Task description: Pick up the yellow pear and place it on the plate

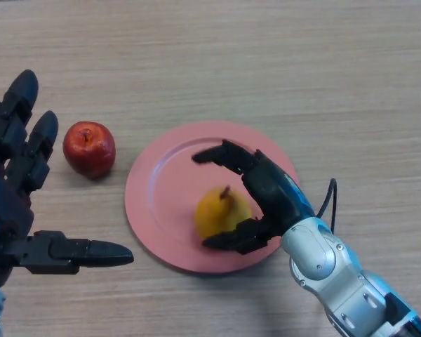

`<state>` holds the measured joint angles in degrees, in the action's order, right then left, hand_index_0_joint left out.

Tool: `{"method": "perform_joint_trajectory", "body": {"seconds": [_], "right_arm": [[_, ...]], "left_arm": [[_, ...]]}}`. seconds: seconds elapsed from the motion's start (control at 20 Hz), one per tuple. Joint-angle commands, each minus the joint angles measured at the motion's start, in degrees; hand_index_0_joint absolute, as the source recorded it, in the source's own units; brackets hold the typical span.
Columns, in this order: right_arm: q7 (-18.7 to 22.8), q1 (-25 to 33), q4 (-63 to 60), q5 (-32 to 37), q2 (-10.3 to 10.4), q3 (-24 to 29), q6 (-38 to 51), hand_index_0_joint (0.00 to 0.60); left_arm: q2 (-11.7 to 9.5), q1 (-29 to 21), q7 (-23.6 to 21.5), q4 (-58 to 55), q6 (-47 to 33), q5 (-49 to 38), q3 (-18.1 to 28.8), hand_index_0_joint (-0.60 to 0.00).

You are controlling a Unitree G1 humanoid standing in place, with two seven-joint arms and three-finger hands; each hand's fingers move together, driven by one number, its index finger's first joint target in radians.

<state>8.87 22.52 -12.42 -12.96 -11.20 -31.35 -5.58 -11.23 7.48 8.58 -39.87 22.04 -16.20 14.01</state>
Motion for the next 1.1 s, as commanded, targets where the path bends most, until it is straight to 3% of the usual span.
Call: {"method": "perform_joint_trajectory", "body": {"seconds": [0.05,0.35,0.9,1.1], "right_arm": [[0.8,2.3,6.1,-1.0,0.3,4.6,6.4,0.0],[-3.6,-1.3,14.9,-2.0,0.3,7.4,4.5,0.0],[-14.3,-17.4,42.4,4.1,0.3,21.7,-2.8,0.0],[-14.1,-23.5,49.3,8.1,0.1,25.7,-3.7,0.0]], "left_arm": [[-1.6,-1.4,0.5,-2.6,-8.2,2.0,0.3,0.0],[-1.8,-1.6,1.4,-2.5,-7.4,0.8,1.1,0.0],[-2.1,-2.8,1.4,-0.4,-8.0,0.2,-0.5,0.0],[-2.7,-3.4,2.3,-1.0,-6.5,-0.2,-1.0,0.0]]}}
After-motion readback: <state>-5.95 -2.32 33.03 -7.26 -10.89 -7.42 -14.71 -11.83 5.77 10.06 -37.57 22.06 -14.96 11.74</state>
